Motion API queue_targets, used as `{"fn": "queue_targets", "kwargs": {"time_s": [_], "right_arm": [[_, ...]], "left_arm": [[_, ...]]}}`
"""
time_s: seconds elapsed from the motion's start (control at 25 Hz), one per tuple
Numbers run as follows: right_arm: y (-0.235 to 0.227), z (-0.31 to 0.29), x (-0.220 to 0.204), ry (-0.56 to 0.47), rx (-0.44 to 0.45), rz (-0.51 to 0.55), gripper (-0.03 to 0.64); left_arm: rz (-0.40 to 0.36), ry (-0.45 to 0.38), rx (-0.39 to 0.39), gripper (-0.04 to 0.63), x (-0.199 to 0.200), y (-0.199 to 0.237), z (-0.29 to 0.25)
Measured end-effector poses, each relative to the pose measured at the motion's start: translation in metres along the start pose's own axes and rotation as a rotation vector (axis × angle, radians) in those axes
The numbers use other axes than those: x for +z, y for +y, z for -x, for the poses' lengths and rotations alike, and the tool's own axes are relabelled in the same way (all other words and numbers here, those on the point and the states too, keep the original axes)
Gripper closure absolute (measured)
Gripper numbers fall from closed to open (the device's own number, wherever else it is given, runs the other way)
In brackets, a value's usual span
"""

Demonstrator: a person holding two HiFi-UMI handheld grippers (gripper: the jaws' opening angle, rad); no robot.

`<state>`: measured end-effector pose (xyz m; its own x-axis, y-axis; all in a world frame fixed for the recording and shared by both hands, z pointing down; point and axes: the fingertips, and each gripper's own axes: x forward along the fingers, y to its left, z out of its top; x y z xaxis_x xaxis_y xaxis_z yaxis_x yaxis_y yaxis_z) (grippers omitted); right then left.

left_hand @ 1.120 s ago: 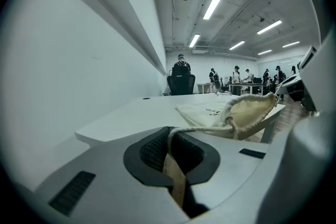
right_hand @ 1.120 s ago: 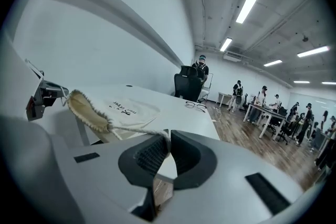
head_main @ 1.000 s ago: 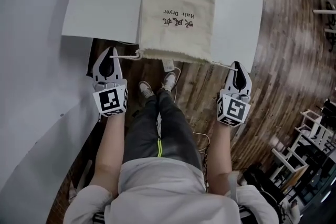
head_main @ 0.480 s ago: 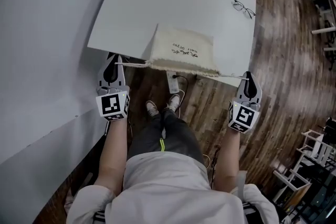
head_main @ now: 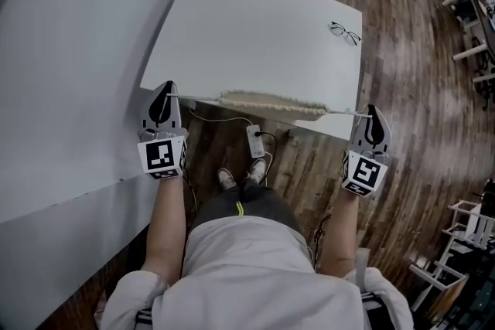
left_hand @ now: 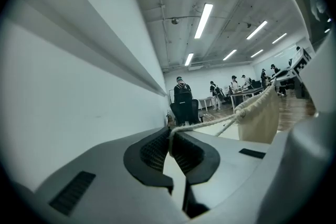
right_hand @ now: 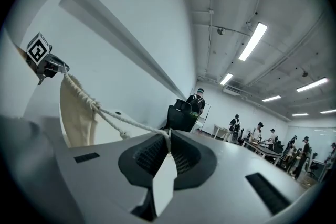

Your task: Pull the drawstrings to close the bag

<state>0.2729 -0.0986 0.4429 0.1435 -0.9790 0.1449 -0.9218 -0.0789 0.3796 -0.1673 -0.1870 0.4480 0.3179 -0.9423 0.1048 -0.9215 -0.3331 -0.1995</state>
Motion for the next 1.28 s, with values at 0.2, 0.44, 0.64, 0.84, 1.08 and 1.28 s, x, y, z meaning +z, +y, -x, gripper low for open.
{"fn": "queue_targets", "kwargs": {"time_s": [0.2, 0.44, 0.64, 0.84, 1.08, 1.28], "right_arm": [[-0.002, 0.002, 0.021, -0.035, 0.015, 0.002, 0.575], [-0.001, -0.006, 0.042, -0.071, 0.039, -0.036, 0.575], [-0.003, -0.017, 0.048, -0.082, 0.061, -0.095, 0.575], [-0.008, -0.023, 0.057, -0.107, 0.074, -0.124, 0.575], [-0.015, -0.027, 0.06, -0.129, 0.083, -0.175, 0.575], [-0.019, -0.03, 0.061, -0.12, 0.085, -0.183, 0.575]], "left_arm": [[0.019, -0.008, 0.058, 0.578, 0.019, 0.025, 0.011], [0.047, -0.029, 0.12, 0.578, 0.035, 0.05, 0.021], [0.038, -0.038, 0.144, 0.578, 0.039, 0.058, 0.028], [0.037, -0.045, 0.17, 0.578, 0.042, 0.065, 0.036], [0.044, -0.061, 0.202, 0.578, 0.049, 0.073, 0.042], [0.038, -0.066, 0.211, 0.578, 0.051, 0.074, 0.042]]}}
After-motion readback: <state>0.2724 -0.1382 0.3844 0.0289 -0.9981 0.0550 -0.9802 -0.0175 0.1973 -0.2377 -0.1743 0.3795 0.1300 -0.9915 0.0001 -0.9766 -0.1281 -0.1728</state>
